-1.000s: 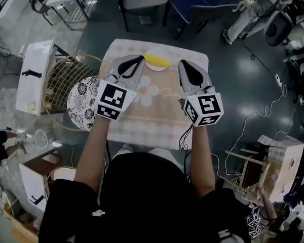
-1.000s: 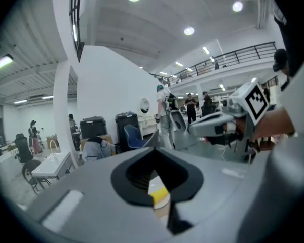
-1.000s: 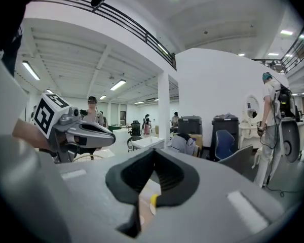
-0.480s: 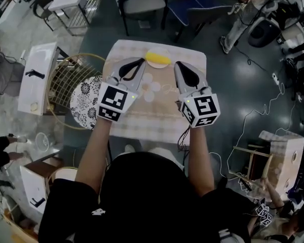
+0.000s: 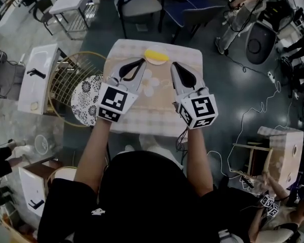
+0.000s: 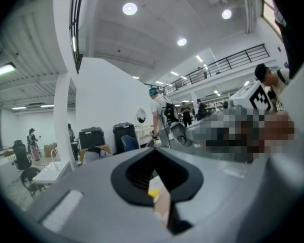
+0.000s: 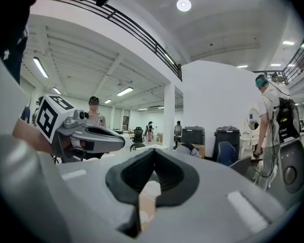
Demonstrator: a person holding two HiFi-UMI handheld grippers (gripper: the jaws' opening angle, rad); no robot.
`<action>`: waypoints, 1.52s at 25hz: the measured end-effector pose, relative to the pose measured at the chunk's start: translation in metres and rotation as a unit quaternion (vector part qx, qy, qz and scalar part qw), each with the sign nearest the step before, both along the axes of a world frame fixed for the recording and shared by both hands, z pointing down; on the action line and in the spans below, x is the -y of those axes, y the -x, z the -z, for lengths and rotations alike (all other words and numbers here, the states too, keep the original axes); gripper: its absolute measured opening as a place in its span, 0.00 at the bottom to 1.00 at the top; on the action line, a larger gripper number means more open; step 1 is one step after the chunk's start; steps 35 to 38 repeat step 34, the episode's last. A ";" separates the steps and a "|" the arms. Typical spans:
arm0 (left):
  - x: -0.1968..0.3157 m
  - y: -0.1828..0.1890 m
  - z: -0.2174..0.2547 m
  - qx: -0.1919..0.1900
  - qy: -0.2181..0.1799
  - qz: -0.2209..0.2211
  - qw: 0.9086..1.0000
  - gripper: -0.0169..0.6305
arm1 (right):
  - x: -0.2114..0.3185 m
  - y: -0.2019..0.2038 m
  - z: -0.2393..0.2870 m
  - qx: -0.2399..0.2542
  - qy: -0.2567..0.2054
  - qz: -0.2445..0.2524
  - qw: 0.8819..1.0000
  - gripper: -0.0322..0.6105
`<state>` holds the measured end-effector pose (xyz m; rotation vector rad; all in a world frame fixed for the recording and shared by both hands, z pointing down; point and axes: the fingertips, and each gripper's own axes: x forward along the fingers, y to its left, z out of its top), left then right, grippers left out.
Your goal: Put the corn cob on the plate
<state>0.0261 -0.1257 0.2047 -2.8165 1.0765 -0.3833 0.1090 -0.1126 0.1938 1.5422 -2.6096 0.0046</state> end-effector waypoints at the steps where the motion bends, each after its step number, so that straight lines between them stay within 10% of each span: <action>1: -0.005 0.001 0.002 -0.001 -0.002 -0.001 1.000 0.04 | -0.006 0.002 0.002 0.000 -0.002 -0.001 1.000 0.05; 38: -0.139 0.058 0.036 -0.019 -0.035 -0.033 0.999 0.04 | -0.145 0.069 0.038 -0.012 -0.032 -0.013 0.999 0.05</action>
